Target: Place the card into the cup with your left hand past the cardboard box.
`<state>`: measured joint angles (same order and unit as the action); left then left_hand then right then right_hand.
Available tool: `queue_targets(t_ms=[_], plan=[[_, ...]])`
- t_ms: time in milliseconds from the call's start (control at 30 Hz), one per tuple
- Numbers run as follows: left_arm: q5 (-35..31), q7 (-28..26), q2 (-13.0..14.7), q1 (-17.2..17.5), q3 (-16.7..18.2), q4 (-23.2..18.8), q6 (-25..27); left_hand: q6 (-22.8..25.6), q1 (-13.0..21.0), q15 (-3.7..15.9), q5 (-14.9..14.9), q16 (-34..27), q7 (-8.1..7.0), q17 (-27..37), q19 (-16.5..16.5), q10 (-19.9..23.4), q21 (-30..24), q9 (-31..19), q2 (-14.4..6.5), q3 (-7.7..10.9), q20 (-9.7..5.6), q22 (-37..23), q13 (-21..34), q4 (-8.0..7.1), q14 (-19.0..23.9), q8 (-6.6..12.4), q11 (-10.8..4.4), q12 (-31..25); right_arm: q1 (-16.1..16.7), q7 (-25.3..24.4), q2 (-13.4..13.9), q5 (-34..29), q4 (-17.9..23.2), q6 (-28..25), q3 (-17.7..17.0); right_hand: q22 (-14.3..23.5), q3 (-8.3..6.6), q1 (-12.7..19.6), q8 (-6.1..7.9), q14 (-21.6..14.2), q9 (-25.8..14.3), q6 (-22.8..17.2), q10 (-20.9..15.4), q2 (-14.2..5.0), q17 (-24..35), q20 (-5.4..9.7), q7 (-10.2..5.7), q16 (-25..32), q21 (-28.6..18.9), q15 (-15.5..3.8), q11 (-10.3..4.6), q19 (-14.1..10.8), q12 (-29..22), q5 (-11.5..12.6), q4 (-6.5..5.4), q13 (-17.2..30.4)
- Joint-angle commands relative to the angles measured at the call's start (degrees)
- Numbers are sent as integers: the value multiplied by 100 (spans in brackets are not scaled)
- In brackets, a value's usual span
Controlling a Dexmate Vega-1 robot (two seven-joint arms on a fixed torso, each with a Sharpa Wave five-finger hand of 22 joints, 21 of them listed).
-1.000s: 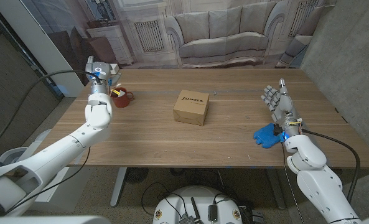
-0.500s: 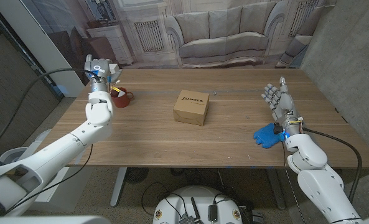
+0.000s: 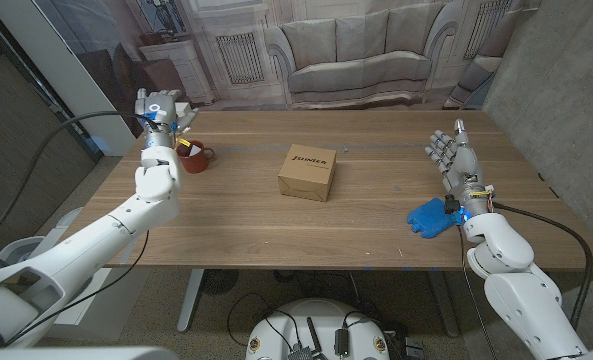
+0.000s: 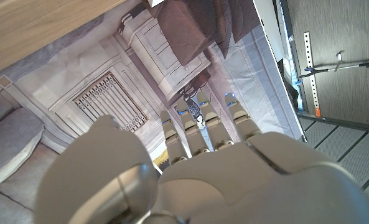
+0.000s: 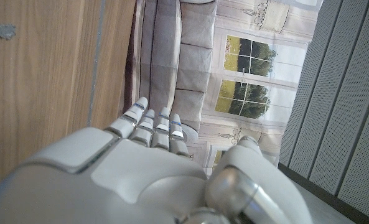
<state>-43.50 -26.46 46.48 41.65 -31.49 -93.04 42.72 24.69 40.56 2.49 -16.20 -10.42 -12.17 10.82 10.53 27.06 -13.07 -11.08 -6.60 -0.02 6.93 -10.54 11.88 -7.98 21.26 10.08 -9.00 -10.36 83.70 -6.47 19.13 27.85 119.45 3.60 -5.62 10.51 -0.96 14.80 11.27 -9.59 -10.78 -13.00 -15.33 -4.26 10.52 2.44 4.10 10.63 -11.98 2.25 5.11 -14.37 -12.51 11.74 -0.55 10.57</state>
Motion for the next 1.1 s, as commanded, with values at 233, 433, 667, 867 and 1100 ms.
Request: queue_targets(t_ms=[233,433,667,867,1100], plan=[[398,-431,63,111,154,-109,-447,37,-18,444,-43,-87,45,27,166,53,-54,-21,-12,-35,98,-17,16,6,44,127,-34,-109,60,-65,25,-46,204,-126,-68,19,12,11,14,-37,-25,-38,-41,-9,25,12,-3,29,22,0,11,-46,8,4,20,23],[466,-408,116,139,219,-206,-447,27,-18,441,-45,-103,33,25,105,88,-20,-21,-13,-42,-3,-18,16,11,84,132,-65,-128,58,-81,19,-69,239,-160,-65,19,14,11,16,-34,-25,-41,-41,-10,25,10,-5,27,24,-2,3,-41,8,4,20,24],[443,-329,183,127,239,-326,-368,36,-19,442,-48,-104,53,24,66,95,1,-21,-16,-46,-42,-18,16,14,90,141,-57,-133,82,-102,-7,-87,266,-146,-58,19,17,11,15,-38,-25,-42,-45,-11,26,2,1,28,25,0,15,-40,6,4,21,24],[444,-137,253,80,256,-450,-311,63,-21,440,-50,-106,66,23,28,97,20,-20,-17,-51,-90,-19,16,16,98,156,-56,-135,123,-112,-9,-127,279,-101,-37,19,19,11,17,-37,-25,-45,-45,-13,26,1,-1,27,25,4,17,-39,7,4,21,24],[537,109,305,14,282,-534,-314,40,-26,438,-52,-112,98,22,-6,133,38,-20,-21,-57,-114,-20,16,17,116,151,-115,-150,238,-183,-11,-184,376,-76,-44,19,20,11,15,-39,-25,-44,-48,-14,26,-1,0,27,26,10,18,-38,5,4,22,25]])
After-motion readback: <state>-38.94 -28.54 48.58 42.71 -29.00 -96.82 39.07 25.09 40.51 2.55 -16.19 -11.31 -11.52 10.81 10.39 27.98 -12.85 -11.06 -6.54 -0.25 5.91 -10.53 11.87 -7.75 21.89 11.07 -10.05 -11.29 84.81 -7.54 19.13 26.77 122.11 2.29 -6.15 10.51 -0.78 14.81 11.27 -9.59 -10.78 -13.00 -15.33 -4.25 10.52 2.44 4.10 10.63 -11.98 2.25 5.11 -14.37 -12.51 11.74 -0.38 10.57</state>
